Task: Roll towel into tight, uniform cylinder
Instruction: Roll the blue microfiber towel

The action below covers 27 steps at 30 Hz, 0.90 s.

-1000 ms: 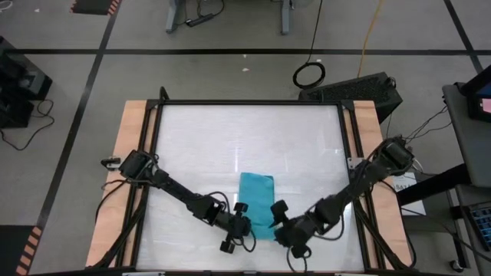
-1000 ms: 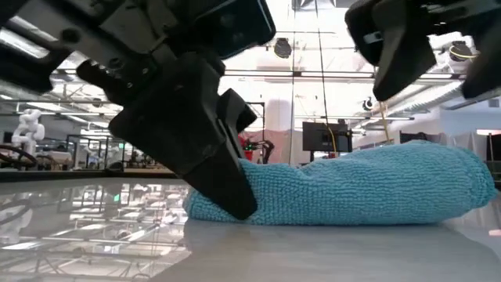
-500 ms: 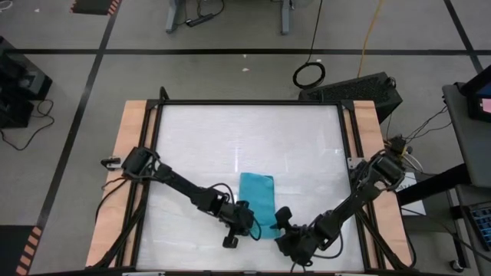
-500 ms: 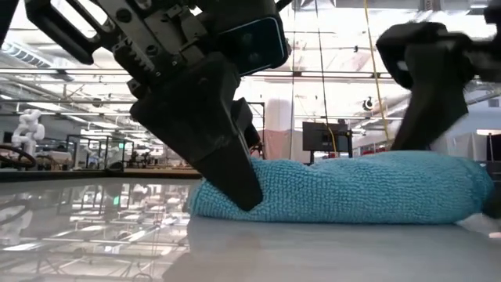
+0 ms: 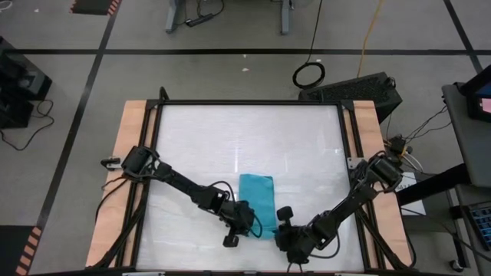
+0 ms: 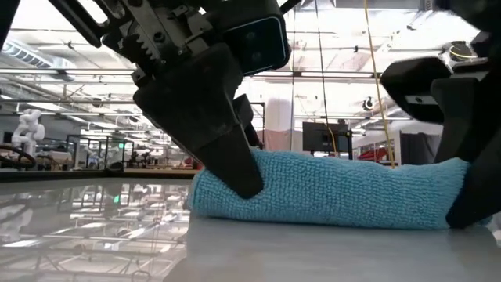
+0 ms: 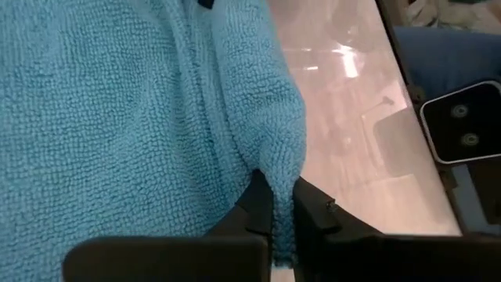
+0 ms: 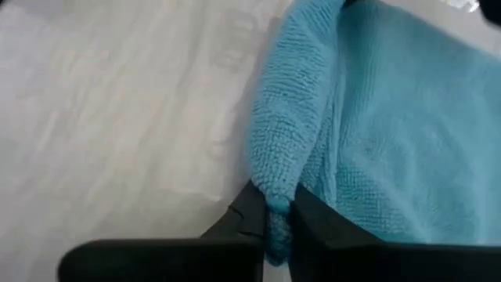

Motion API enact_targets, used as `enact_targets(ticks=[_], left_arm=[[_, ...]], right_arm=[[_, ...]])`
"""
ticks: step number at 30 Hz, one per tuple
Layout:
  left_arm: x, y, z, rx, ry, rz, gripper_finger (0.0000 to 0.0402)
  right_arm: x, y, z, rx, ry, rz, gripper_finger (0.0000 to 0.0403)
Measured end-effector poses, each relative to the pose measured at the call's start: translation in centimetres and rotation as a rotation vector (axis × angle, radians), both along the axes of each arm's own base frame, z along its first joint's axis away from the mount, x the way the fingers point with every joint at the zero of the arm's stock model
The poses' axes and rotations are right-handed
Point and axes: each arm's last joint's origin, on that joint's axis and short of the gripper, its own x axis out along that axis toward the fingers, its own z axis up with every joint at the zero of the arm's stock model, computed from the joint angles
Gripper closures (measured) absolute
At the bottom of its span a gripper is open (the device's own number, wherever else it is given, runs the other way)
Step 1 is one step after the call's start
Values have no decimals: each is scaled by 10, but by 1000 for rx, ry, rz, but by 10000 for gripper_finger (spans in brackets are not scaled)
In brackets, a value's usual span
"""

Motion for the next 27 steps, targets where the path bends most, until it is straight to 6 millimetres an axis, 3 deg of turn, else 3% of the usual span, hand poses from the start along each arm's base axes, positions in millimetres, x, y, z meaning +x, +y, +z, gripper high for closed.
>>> enact_targets(ticks=[5,13,20,27], left_arm=[[-1,-2,4,-49,25,8,375],[-8,-9,30,-81,-14,33,374],[-17,-11,23,-39,93,54,373],[-19,-21,25,-46,66,27,371]], right_arm=[[8,-8,-1,202,106,-54,379],[19,-15,11,406,151,-60,394],[30,-29,25,578,187,-95,393],[38,-41,26,689,255,-126,392]])
